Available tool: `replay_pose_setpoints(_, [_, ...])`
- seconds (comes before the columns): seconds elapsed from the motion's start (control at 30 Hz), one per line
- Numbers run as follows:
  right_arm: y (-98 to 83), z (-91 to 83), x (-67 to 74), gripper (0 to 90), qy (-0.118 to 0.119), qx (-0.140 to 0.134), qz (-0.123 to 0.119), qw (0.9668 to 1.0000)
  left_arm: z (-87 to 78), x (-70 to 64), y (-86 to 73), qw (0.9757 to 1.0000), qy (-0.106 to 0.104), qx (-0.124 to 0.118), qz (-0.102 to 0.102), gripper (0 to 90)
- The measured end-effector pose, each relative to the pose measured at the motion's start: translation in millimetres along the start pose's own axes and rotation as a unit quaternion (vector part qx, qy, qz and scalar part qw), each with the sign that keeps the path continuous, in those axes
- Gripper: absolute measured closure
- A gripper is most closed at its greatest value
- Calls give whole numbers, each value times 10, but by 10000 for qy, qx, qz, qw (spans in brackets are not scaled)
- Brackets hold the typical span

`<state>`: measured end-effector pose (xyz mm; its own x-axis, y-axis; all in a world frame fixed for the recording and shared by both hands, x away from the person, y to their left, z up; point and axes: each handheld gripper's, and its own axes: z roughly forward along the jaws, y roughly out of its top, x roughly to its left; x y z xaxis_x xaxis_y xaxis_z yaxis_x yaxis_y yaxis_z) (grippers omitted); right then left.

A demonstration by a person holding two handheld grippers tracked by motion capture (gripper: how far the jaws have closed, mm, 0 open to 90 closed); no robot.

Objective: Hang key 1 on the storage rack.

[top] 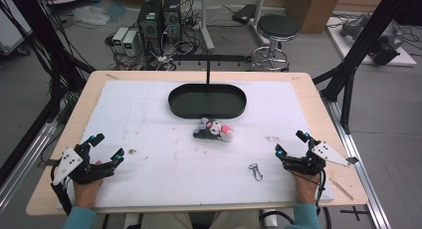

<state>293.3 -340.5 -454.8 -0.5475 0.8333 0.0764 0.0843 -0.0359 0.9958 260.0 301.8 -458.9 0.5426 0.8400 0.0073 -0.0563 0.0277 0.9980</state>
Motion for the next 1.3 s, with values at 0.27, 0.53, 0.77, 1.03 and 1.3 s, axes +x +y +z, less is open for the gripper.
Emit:
replay_pose_setpoints(0.27, [4,-3,-8,7,22,-51,-27,10000,2,0,0,10000,-2,-9,-13,117])
replay_pose_setpoints(0.53, [76,-12,10,7,67,-115,-43,9999,2,-1,0,10000,-1,-8,-10,118])
replay_pose_setpoints(0.77, [217,22,41,7,249,-28,-106,9996,0,-1,0,10000,1,4,12,118])
replay_pose_setpoints(1.03, [481,125,48,6,535,227,-277,9979,0,-2,0,10000,1,0,14,118])
replay_pose_setpoints(1.3, [830,386,123,7,999,696,-668,9903,-1,-1,0,10000,2,3,14,118])
